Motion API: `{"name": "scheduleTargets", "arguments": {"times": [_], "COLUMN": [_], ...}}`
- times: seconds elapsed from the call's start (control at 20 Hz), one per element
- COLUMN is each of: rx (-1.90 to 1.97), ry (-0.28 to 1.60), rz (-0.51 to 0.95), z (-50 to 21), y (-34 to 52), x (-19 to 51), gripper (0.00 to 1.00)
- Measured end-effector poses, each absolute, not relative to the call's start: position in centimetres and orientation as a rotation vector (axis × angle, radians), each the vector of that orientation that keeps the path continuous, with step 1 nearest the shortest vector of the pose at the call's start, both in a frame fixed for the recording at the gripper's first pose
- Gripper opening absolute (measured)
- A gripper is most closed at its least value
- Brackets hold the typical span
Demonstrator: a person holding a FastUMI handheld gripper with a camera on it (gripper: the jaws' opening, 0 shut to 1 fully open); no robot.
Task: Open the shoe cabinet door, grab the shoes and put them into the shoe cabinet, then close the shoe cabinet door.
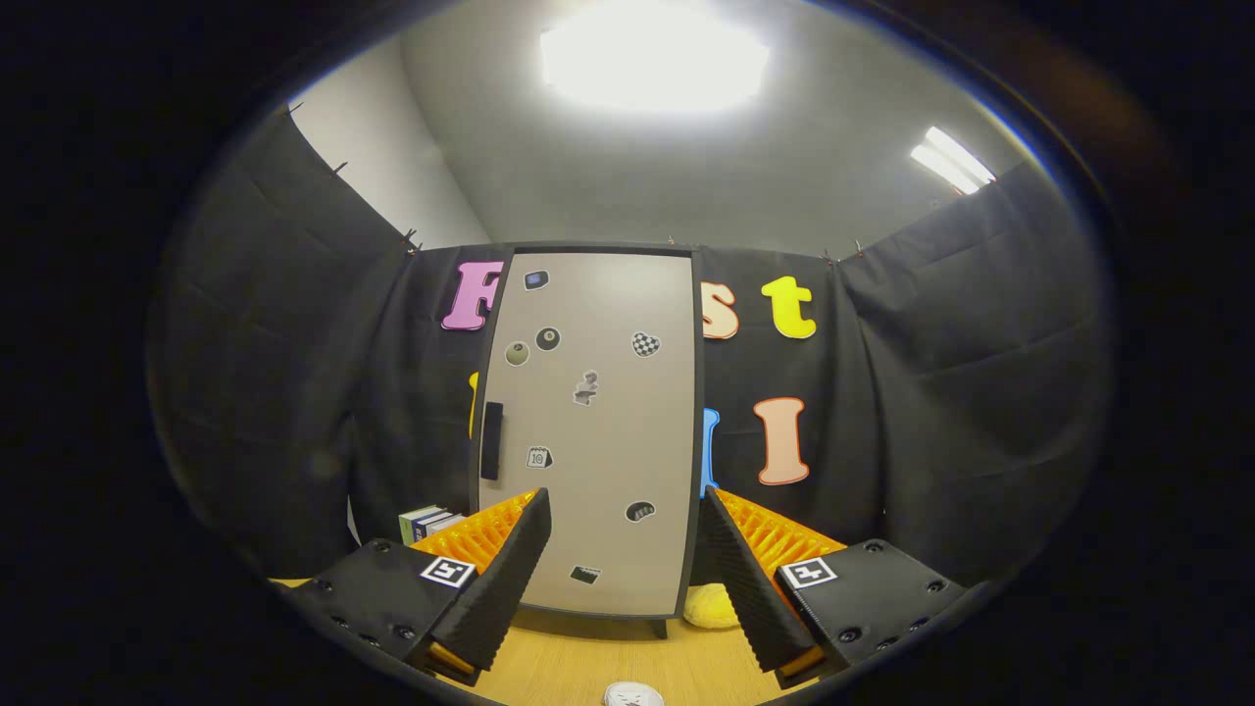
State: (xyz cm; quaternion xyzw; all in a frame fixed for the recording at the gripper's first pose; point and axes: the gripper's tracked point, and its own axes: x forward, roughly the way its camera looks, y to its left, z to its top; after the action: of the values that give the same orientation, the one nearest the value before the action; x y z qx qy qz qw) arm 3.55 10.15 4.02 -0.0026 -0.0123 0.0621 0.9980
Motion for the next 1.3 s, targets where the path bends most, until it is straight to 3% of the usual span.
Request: {"name": "scheduleTargets", "arguments": {"times": [0.8,1.3], "rx": [0.027,0.069], "ry": [-0.075,-0.038], "rz": [0.324,0.331], "z": [5.9,3.4], "y": [26.3,30.4], "x": [15.5,25.6], "gripper": [0.97,0.97]}}
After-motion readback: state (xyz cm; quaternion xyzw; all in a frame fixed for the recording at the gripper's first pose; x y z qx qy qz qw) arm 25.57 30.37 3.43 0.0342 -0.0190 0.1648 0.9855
